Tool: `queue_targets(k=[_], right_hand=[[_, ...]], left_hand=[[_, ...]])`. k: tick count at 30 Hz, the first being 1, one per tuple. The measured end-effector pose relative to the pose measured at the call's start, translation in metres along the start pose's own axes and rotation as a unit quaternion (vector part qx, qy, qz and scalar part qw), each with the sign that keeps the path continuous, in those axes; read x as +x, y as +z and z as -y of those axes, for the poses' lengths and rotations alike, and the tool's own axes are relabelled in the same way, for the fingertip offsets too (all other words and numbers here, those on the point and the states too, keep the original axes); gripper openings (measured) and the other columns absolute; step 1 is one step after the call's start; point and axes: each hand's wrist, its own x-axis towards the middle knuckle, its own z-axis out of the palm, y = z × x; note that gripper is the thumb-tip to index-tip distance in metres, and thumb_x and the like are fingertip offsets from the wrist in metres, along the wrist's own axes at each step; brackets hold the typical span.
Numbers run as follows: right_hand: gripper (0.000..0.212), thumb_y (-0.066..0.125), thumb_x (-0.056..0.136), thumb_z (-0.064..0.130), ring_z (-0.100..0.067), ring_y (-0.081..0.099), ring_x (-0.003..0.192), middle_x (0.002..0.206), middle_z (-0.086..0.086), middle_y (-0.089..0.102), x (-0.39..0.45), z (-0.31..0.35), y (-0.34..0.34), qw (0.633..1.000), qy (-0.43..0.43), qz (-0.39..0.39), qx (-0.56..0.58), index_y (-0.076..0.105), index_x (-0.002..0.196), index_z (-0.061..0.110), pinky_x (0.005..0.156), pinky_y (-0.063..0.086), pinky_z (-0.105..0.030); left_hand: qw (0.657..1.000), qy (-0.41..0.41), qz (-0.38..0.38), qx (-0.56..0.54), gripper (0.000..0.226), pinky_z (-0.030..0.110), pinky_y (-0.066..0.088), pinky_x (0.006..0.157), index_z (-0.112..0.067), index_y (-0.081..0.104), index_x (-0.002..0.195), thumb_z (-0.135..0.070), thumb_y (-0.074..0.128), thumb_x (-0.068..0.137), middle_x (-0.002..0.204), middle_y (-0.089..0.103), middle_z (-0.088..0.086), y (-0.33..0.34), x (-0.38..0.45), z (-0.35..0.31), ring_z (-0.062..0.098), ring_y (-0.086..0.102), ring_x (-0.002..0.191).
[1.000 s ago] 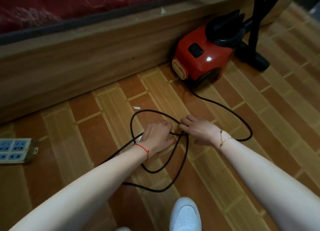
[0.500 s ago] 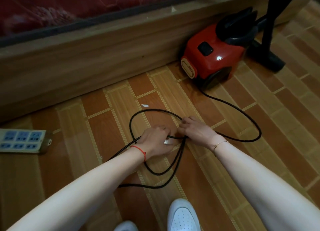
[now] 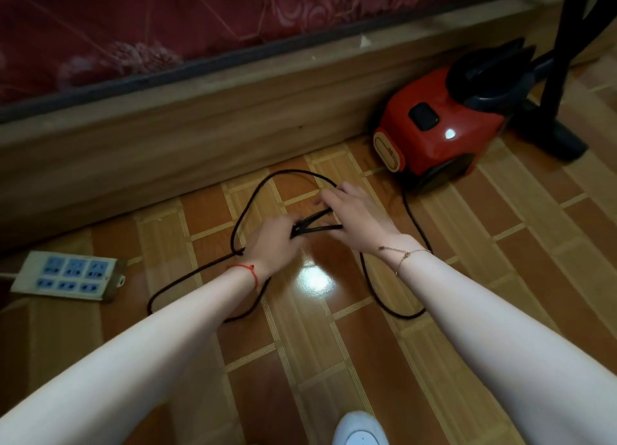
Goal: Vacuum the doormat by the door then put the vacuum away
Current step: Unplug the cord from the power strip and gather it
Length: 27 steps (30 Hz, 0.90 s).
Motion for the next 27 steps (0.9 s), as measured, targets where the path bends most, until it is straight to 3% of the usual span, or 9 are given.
queue_targets(k=[4,7,9,14,21,27], right_hand=[[0.069,0.076,0.074,0.048,-0.019,0.043,0.122,0.130,0.000,0.055,0.003,0.011,-0.036,0.999,0.028,0.024,0.002,0.051,0.132,0.019,0.102,0.039,-0.039],[0.093,0.078,0.067,0.056,-0.026,0.038,0.132,0.141,-0.006,0.047,-0.009,0.021,-0.084,0.998,0.053,0.045,0.003,0.041,0.142,0.014,0.108,0.036,-0.040],[0.098,0.078,0.068,0.056,-0.026,0.035,0.136,0.145,-0.008,0.043,-0.022,0.027,-0.121,0.996,0.072,0.042,0.014,0.038,0.145,0.011,0.112,0.033,-0.039],[0.082,0.074,0.078,0.049,-0.021,0.034,0.137,0.144,-0.005,0.043,-0.057,0.040,-0.221,0.990,0.135,0.017,0.039,0.040,0.144,0.014,0.114,0.032,-0.037],[0.069,0.066,0.086,0.047,-0.018,0.032,0.134,0.142,0.000,0.042,-0.105,0.054,-0.364,0.978,0.202,0.025,0.044,0.041,0.142,0.016,0.109,0.031,-0.033],[0.066,0.061,0.089,0.047,-0.017,0.030,0.137,0.144,0.000,0.041,-0.123,0.041,-0.459,0.969,0.241,0.033,0.039,0.039,0.144,0.017,0.111,0.030,-0.034]], left_hand=[[0.998,-0.038,-0.005,0.050,0.008,0.029,0.038,0.056,-0.029,0.065,0.094,-0.029,0.057,0.093,0.077,0.061,-0.003,-0.046,-0.002,-0.022,0.020,0.056,0.073],[0.996,-0.049,-0.003,0.075,0.012,0.029,0.039,0.058,-0.024,0.067,0.094,-0.031,0.058,0.091,0.081,0.066,0.001,-0.084,-0.016,-0.056,0.027,0.061,0.078],[0.995,-0.068,0.010,0.077,0.011,0.030,0.044,0.059,-0.024,0.066,0.085,-0.031,0.059,0.091,0.073,0.065,-0.002,-0.111,-0.029,-0.082,0.025,0.061,0.071],[0.989,-0.138,0.026,0.039,0.023,0.033,0.054,0.064,-0.022,0.059,0.066,-0.032,0.063,0.087,0.061,0.065,-0.003,-0.173,-0.050,-0.149,0.023,0.066,0.071],[0.971,-0.221,0.031,-0.086,0.020,0.039,0.056,0.076,-0.022,0.061,0.080,-0.041,0.067,0.082,0.075,0.070,-0.001,-0.251,-0.067,-0.249,0.020,0.068,0.078],[0.952,-0.274,0.020,-0.132,0.023,0.034,0.052,0.078,-0.018,0.058,0.080,-0.040,0.062,0.087,0.082,0.071,0.005,-0.303,-0.060,-0.331,0.024,0.066,0.087]])
